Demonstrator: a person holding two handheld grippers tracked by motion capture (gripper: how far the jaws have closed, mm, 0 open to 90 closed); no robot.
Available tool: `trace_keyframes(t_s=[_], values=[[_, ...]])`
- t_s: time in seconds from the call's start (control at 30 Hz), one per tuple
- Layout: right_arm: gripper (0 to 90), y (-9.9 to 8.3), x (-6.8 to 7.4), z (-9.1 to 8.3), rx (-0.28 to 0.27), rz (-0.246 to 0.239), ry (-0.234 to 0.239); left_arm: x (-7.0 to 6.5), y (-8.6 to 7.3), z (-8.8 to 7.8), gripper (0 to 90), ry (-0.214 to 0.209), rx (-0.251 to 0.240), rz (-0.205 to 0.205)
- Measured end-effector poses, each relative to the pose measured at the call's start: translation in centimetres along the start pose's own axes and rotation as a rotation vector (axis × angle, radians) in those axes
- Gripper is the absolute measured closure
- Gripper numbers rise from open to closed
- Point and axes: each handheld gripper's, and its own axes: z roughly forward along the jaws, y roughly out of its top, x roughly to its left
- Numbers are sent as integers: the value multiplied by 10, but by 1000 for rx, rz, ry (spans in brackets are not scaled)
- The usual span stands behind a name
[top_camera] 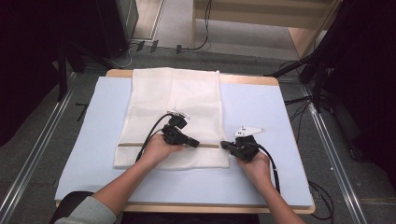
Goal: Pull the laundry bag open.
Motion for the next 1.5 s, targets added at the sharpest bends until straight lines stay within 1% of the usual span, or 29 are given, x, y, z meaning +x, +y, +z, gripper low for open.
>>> trace_keyframes(t_s=[0.1,0.17,0.23,0.27,0.3,0.33,0.4,0.43,0.47,0.53,0.63,0.7,0.73,0.77,0.83,0.87,0.9,0.93,0.97,1.03,1.17,1.2,1.33,1.37,1.4,1.43,1.47,1.5], values=[[900,0,-1,0,-1,1,3,4,-1,-8,889,6,1,-9],[900,0,-1,0,-1,3,5,3,-2,-11,889,14,8,-1],[900,0,0,0,0,-4,1,5,-3,-13,889,17,10,-3],[900,0,0,0,1,-5,0,6,-5,-15,889,14,13,-11],[900,0,0,0,1,-3,0,8,-6,-17,889,21,13,-11],[900,0,0,0,1,-2,1,10,-7,-20,889,13,17,-15],[900,0,0,0,1,-3,2,12,-9,-25,889,20,15,-23],[900,0,0,0,2,-4,3,12,-9,-25,889,20,15,-23],[900,0,-1,0,1,-4,3,15,-13,-31,889,25,18,-25],[900,0,0,0,2,-2,3,18,-16,-37,889,19,18,-27],[900,0,0,0,2,-1,-1,22,-22,-44,888,28,18,-23],[900,1,0,0,6,0,-2,25,-26,-48,888,25,20,-22],[900,1,0,0,8,-1,-2,26,-27,-50,888,27,14,-29],[900,1,0,0,8,-2,-2,29,-29,-52,888,17,6,-35],[900,2,1,0,11,0,-7,30,-30,-56,888,19,-5,-41],[900,1,1,0,9,2,-7,31,-31,-57,888,15,-3,-36],[900,1,0,0,10,3,-3,31,-32,-58,888,19,-11,-46],[900,1,0,0,11,5,-1,33,-33,-60,888,13,-8,-45],[900,1,0,0,11,5,0,34,-34,-61,888,18,-12,-54],[900,1,0,0,11,4,1,36,-36,-64,888,13,-11,-65],[900,1,-1,0,9,2,2,40,-41,-70,888,19,-23,-78],[900,1,-1,0,10,3,3,40,-43,-71,888,22,-20,-87],[900,1,0,0,11,2,1,43,-49,-80,888,28,-39,-94],[900,1,0,0,12,3,1,43,-49,-80,888,28,-39,-94],[900,1,0,0,12,4,2,45,-52,-84,888,32,-39,-105],[900,1,-1,-1,12,5,3,46,-54,-86,888,43,-36,-102],[900,1,-1,-1,13,4,4,47,-56,-88,888,45,-34,-103],[900,1,-1,-1,13,4,4,48,-58,-91,888,47,-43,-107]])
